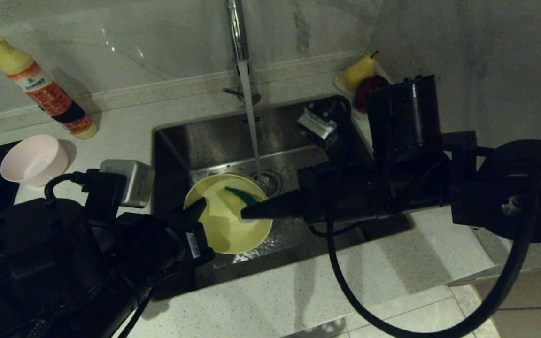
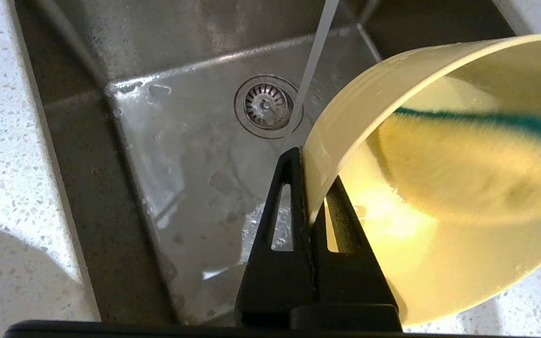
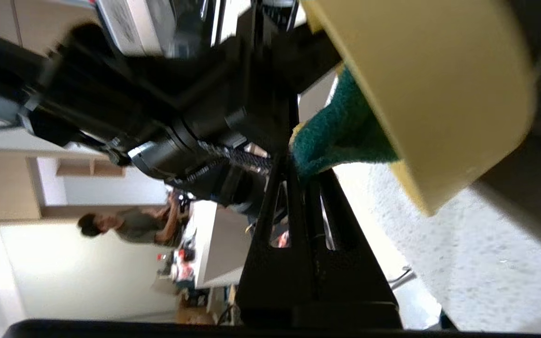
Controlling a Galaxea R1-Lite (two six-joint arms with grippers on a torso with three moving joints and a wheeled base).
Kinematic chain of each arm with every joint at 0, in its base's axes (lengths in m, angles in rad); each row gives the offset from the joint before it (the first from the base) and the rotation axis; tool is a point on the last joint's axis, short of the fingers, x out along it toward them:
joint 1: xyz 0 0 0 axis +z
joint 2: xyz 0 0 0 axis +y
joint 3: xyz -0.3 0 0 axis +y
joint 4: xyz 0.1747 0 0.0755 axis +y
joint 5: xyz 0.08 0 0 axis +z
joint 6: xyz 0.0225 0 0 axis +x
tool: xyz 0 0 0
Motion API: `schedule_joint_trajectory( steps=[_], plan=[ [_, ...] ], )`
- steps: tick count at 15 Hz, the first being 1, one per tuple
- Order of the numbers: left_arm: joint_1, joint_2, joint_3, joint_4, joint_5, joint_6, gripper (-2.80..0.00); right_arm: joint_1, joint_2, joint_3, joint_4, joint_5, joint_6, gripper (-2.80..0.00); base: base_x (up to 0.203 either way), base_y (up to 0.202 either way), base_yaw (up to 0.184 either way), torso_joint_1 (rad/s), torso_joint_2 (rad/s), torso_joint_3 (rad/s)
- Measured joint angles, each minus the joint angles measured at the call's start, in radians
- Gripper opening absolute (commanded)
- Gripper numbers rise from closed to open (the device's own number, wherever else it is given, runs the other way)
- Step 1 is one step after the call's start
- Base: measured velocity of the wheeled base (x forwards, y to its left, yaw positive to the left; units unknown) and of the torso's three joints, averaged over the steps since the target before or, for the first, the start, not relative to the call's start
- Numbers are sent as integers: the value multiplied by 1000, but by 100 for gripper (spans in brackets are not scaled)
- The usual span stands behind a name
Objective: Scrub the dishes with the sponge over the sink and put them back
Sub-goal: Wipe the bowl
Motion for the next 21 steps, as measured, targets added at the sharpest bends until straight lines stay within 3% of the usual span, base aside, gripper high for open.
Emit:
schedule_joint_trajectory(
  steps=[4, 11, 17, 21],
  plan=[
    [1, -3, -12, 0, 3, 1, -280, -10, -36, 36, 23, 0, -2, -280, 0, 0, 0, 0, 0, 0],
    [4, -5, -38, 0, 5, 1, -280, 52, -56, 139, 16, 1, -7, -280, 0, 0, 0, 0, 0, 0],
    [4, -6, -33, 0, 3, -4, -280, 88, -11, 84, 13, -1, -7, -280, 0, 0, 0, 0, 0, 0],
    [4, -6, -22, -1, 2, -5, -280, 49, -10, 36, 16, -32, -5, -280, 0, 0, 0, 0, 0, 0]
  ],
)
